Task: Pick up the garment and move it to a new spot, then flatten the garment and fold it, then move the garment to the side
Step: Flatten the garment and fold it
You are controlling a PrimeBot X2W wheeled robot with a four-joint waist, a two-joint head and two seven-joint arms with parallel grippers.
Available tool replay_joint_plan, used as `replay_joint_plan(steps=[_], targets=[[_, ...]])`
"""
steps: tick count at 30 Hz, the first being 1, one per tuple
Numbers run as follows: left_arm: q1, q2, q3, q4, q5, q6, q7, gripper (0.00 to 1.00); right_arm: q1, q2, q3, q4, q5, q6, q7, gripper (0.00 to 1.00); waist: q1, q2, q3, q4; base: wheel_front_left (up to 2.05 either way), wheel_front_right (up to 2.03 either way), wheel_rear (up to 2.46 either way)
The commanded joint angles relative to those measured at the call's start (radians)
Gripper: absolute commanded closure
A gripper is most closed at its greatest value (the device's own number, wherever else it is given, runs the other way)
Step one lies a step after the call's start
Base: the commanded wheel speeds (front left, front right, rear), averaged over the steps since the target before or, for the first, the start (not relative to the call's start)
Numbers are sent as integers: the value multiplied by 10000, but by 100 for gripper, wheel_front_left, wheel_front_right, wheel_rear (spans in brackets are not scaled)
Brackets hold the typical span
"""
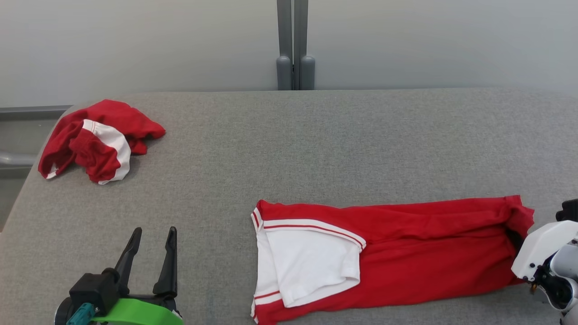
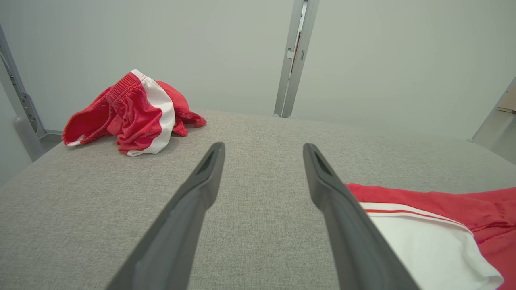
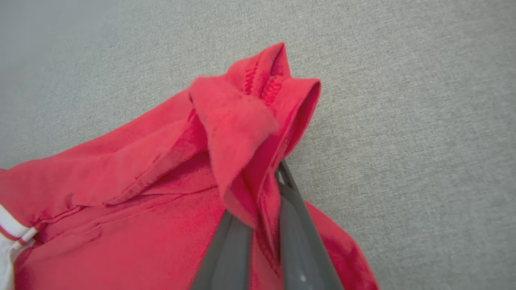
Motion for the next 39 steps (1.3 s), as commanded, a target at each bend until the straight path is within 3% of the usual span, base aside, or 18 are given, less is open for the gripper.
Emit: replay_joint_plan(steps=[1, 4, 10, 17, 23, 30, 39], targets=[[112, -6, 57, -14, 4, 3, -25, 0, -224, -138, -8, -14, -93, -1, -132, 100, 0, -1, -58, -105, 0, 0, 0], [159, -26, 63, -27, 27, -20, -25, 0, -230, -273, 66, -232, -273, -1, -256, 100, 0, -1, -121, -194, 0, 0, 0], [209, -56, 64, -38, 99, -40, -25, 0, 99, 79, 324, -1630, -420, 2, -401, 100, 0, -1, -241, -164, 0, 0, 0], [280, -71, -19, 145, 177, -43, -22, 0, 873, 852, 692, -4065, -210, 2, 61, 100, 0, -1, -402, 391, 0, 0, 0], [161, 3, -116, 216, 204, -67, 33, 0, 1278, 1827, 1189, -5182, -409, 2, 505, 100, 0, -1, -449, 1171, 0, 0, 0], [-125, 39, -335, 317, 241, -131, 206, 0, 1032, 3016, 1492, -4310, -572, 3, 367, 100, 0, -1, -394, 2221, 0, 0, 0], [-274, 130, -459, 434, 226, -147, 272, 0, 318, 3556, 1732, -2672, -594, 4, -209, 100, 0, -1, -301, 2938, 0, 0, 0]])
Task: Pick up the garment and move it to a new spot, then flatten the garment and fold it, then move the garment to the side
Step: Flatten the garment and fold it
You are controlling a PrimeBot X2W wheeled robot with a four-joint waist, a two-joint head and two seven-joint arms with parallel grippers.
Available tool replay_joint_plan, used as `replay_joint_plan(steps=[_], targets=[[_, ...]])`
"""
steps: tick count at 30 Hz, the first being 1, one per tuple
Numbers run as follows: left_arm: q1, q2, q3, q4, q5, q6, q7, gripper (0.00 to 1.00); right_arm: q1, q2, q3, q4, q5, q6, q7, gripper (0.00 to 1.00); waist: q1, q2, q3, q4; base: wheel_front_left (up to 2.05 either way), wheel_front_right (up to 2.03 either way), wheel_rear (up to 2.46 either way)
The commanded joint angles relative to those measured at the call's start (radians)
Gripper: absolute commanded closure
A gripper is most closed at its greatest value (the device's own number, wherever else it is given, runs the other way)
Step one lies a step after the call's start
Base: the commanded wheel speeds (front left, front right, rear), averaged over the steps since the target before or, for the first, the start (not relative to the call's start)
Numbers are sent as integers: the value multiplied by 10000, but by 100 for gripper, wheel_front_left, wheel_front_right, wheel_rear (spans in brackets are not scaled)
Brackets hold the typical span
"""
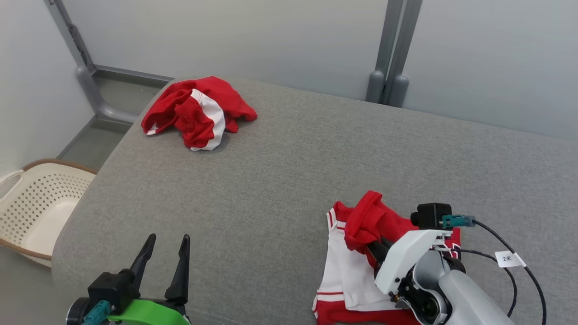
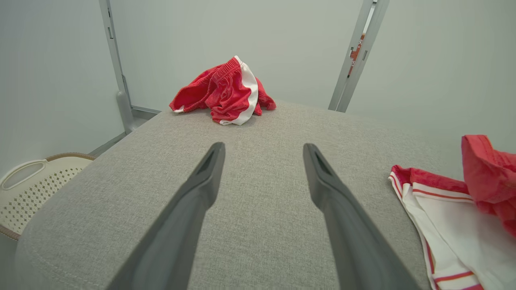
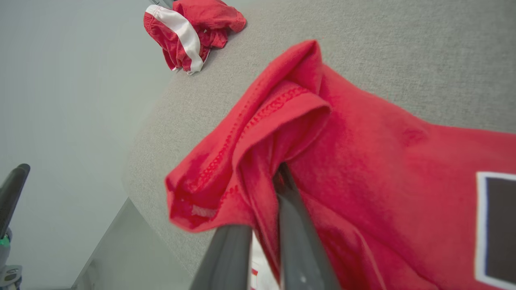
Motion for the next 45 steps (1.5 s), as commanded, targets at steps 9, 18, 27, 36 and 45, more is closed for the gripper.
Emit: replay_joint_plan(steps=[9, 18, 27, 36, 45], targets=[[-138, 61, 8, 73, -62, 119, -23, 0, -733, 155, 587, 1361, 9, 4, -180, 0, 0, 0, 70, 75, 0, 0, 0], [65, 17, 156, -30, -136, 250, -128, 0, -840, -785, 1274, -226, 428, 4, -981, 0, 0, 0, -93, -847, 0, 0, 0], [257, -66, 596, -609, 32, 440, -272, 0, -434, -2317, 468, -1792, -547, 4, -2745, 0, 0, 0, -141, -1986, 0, 0, 0], [583, -444, 1465, -1613, 920, 457, -275, 0, 544, -2586, -802, -2679, -2030, 4, -4355, 0, 0, 0, -105, -2810, 0, 0, 0], [941, -886, 1973, -1546, 1498, 97, -277, 0, 1812, -2053, -1939, -2577, -2742, 4, -4520, 0, 0, 0, -288, -3175, 0, 0, 0]])
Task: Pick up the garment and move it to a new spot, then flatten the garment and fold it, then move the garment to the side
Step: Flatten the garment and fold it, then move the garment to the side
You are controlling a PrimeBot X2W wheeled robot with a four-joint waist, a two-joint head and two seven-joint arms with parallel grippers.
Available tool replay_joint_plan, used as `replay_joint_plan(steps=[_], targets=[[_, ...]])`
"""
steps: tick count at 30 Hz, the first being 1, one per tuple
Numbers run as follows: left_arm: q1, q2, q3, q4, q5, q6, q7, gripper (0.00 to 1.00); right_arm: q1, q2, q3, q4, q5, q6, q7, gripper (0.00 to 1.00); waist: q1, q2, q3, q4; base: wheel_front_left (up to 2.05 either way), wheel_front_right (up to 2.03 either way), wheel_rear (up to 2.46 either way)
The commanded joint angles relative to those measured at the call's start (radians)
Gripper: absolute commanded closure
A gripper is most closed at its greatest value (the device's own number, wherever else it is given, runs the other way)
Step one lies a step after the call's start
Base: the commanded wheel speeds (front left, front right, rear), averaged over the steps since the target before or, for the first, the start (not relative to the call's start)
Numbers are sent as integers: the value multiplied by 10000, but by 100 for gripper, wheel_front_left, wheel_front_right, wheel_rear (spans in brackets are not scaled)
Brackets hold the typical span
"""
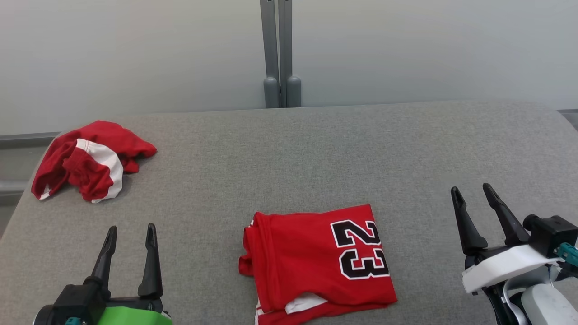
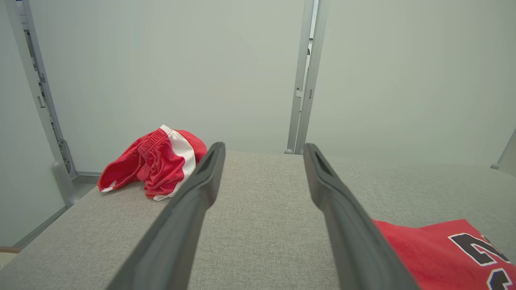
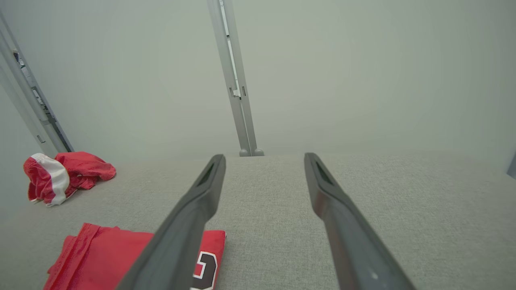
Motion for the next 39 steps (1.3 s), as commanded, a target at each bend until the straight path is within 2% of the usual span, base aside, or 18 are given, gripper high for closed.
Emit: replay_joint_plan(steps=[1, 14, 23, 34, 39], targets=[[217, -63, 114, -18, 163, -100, -26, 0, 149, 20, -136, -13, -157, 4, -34, 0, 0, 0, -73, -100, 0, 0, 0], [288, -437, 576, 154, 544, -501, -27, 0, 482, 242, -286, 37, -634, 4, -34, 0, 0, 0, -45, -259, 0, 0, 0], [207, -587, 682, 254, 740, -639, -28, 0, 501, 200, -36, 554, -195, 4, 123, 0, 0, 0, -13, -115, 0, 0, 0], [190, -733, 818, 67, 782, -762, -28, 0, -639, 341, 910, 1686, 1167, 4, 2643, 0, 0, 0, 35, 990, 0, 0, 0], [100, -766, 735, 196, 748, -800, -28, 0, -1219, 408, 1183, 2570, 1688, 4, 3380, 0, 0, 0, 118, 1580, 0, 0, 0]])
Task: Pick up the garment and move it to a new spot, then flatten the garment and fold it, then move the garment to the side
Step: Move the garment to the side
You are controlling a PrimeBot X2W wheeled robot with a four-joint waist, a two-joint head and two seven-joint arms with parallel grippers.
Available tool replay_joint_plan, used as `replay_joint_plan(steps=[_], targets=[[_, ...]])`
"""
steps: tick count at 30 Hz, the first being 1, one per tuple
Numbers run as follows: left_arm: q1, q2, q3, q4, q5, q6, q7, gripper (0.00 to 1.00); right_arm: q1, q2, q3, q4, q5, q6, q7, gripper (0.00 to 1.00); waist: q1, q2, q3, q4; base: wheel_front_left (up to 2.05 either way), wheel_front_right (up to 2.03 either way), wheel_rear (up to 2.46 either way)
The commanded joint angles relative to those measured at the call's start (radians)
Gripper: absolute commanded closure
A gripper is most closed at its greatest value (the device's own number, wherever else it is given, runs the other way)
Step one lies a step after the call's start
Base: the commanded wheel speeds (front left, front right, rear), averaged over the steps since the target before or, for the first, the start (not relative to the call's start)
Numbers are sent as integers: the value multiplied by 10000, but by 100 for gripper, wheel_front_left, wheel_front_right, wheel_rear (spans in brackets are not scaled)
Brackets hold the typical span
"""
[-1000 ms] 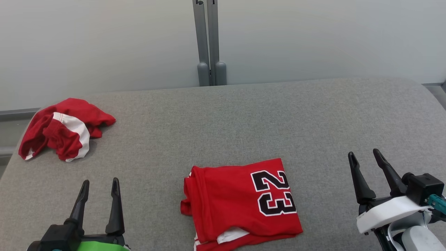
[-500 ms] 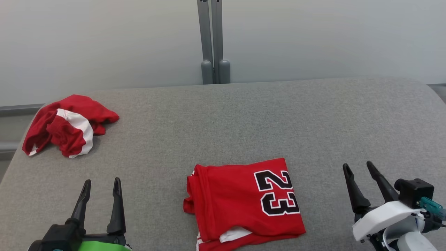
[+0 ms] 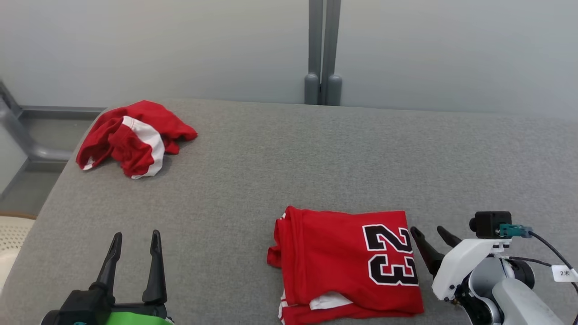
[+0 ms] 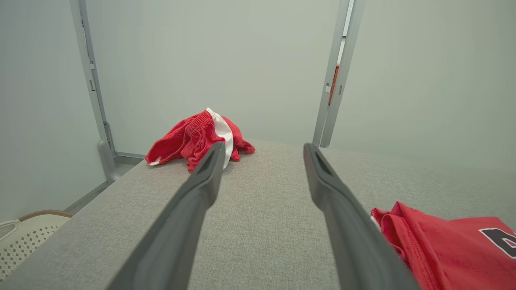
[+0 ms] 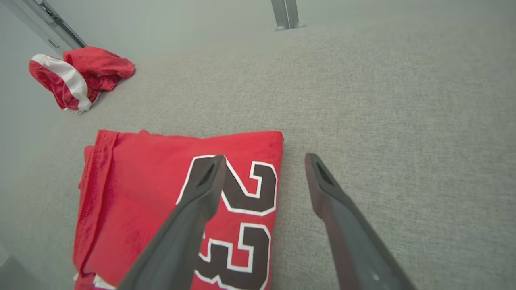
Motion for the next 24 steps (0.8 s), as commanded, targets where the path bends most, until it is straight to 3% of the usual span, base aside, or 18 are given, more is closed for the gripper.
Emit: replay_joint_plan(steps=[1, 7, 14, 18, 24], targets=[[-95, -25, -9, 36, -13, -24, -28, 0, -137, 7, 107, 263, 99, 4, 272, 0, 0, 0, 82, 479, 0, 0, 0], [-131, 20, -153, 119, 58, -65, -27, 0, -418, 146, -74, 1702, 643, 4, 1296, 0, 0, 0, 173, 1173, 0, 0, 0], [-133, 85, -149, 151, 34, -70, -28, 0, -433, 311, -153, 2459, 1120, 4, 2108, 0, 0, 0, 220, 1420, 0, 0, 0], [-164, 85, -141, 161, 42, -76, -28, 0, -503, 288, -94, 2450, 1212, 4, 1961, 100, 0, 0, 205, 1356, 0, 0, 0], [-253, 50, -370, 62, 94, -79, -27, 0, -817, -10, 113, 2110, 1185, 4, 1541, 100, 0, 0, 181, 917, 0, 0, 0]])
